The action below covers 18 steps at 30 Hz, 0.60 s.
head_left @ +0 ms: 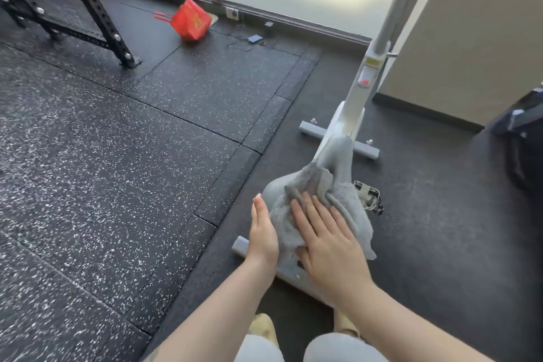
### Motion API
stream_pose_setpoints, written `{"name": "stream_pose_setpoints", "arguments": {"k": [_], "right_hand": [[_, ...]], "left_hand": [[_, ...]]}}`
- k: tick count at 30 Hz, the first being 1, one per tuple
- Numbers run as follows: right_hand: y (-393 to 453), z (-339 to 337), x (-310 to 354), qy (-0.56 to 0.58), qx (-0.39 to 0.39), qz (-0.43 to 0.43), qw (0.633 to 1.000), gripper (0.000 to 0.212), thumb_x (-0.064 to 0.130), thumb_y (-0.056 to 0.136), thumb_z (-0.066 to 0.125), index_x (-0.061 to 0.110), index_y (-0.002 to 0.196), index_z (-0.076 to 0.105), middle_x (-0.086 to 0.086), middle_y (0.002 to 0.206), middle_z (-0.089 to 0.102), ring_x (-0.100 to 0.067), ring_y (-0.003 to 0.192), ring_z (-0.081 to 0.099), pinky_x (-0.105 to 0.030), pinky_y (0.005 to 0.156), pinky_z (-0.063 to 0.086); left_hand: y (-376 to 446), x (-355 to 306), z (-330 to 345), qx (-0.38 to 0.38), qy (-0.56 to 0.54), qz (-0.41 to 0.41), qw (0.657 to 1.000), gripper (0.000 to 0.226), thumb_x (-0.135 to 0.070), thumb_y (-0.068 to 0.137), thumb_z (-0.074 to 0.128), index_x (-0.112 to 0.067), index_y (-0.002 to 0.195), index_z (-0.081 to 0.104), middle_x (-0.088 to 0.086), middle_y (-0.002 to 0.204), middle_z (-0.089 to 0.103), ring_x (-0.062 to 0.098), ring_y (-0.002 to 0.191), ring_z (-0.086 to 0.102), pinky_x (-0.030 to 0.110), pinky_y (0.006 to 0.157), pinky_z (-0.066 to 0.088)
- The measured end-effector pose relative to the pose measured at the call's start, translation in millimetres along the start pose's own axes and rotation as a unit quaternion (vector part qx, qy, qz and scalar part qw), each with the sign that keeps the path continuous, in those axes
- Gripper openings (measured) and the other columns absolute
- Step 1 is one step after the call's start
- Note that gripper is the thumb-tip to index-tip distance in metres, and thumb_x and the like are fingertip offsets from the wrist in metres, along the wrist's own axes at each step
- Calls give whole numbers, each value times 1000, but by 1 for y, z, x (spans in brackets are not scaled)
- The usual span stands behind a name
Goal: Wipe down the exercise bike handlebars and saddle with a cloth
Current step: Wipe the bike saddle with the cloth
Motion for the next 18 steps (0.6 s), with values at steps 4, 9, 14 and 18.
{"name": "stream_pose_setpoints", "arguments": {"k": [4,9,14,18], "right_hand": [[37,-3,-29,23,-31,149,988,66,42,92,28,9,149,31,-12,154,30,-25,142,31,-39,115,11],[18,6,9,-35,1,55,998,69,50,87,35,12,144,42,-26,145,40,-36,136,36,-46,109,22],[37,-3,-13,-20,-15,154,988,66,48,91,29,10,143,44,-13,149,41,-30,137,40,-46,110,16],[18,10,11,-18,17,90,996,67,45,89,33,8,144,43,-13,150,39,-30,136,41,-46,110,20]], "left_hand": [[-16,-19,3,27,29,18,999,70,-64,96,22,-22,152,28,-3,153,35,13,139,35,27,115,24],[-21,-20,10,95,10,-17,995,72,-65,95,18,-18,137,51,4,135,58,15,126,52,28,102,39],[-21,-25,12,106,-17,1,994,61,-58,99,17,-22,115,62,2,131,60,11,123,53,28,107,37],[-19,-17,3,102,-55,4,993,61,-59,98,17,-28,149,33,1,146,47,13,132,45,32,113,31]]}}
Point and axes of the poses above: each hand's wrist, its own y-axis towards the middle knuckle, its own z-axis out of the palm, x = y × z, the point moved 10 cm from there along y, towards the middle knuckle
